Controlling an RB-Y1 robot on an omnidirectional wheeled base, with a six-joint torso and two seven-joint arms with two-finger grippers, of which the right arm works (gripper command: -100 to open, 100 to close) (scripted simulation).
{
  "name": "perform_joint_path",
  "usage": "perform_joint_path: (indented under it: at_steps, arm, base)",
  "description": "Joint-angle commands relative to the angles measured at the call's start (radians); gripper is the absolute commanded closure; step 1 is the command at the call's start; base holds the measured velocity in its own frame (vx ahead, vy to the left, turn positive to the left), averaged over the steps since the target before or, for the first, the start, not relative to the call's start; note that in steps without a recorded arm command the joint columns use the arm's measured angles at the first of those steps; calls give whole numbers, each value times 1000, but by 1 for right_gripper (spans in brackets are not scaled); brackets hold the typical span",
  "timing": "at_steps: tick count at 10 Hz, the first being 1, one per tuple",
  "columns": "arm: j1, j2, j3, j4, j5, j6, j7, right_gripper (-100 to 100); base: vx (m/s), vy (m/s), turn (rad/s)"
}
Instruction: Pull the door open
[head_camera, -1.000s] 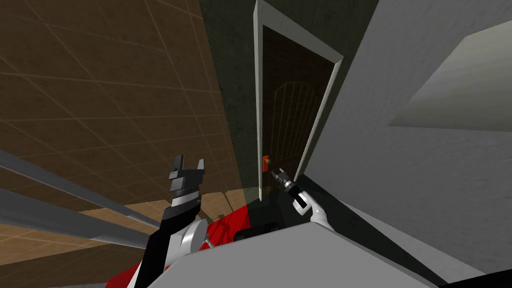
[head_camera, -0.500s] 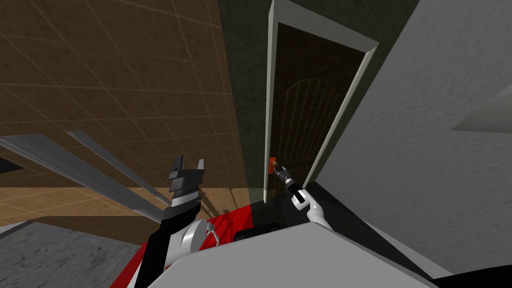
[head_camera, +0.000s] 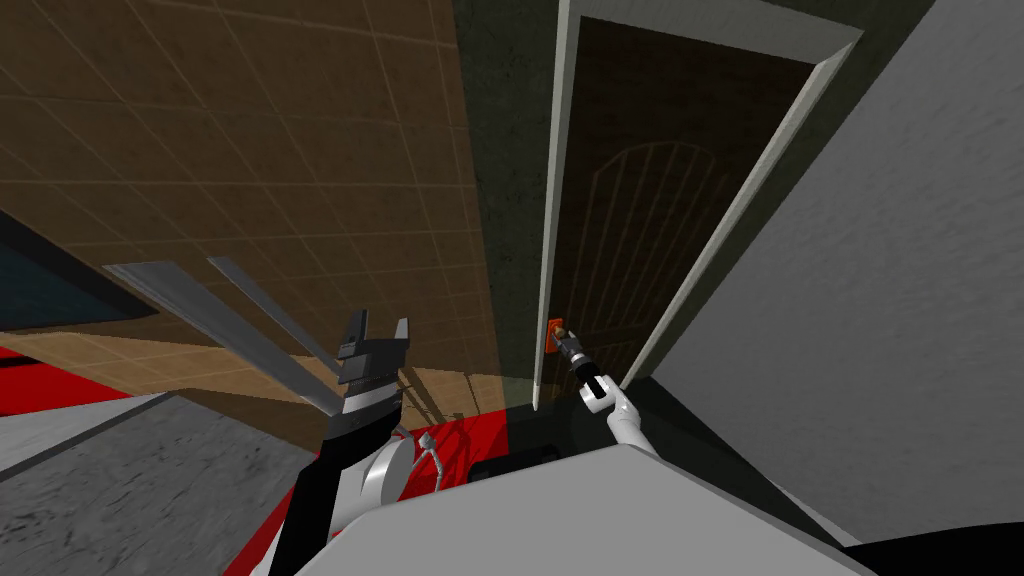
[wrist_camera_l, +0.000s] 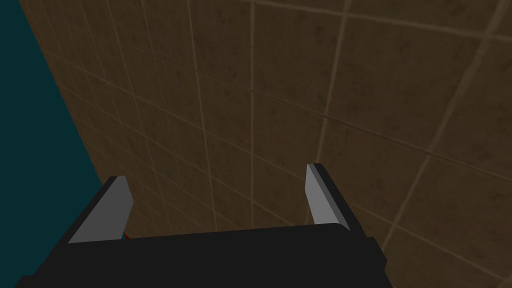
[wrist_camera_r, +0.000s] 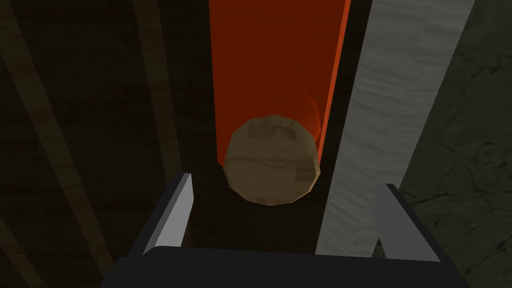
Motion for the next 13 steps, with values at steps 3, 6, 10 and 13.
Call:
perform_joint_path:
  at_steps: [3, 6, 10, 13]
  arm:
    - [-51, 41, -76, 47, -8, 30, 53, -100]
    - [-47, 35, -64, 45, -7, 22, 45, 100]
    - [-47, 35, -64, 45, -7, 22, 45, 100]
    - [-49, 31, -68, 48, -31, 24, -27, 100]
  base:
    - [24, -79, 248]
    - [2, -8, -4]
    - [0, 3, -1]
    - [-19, -7, 44]
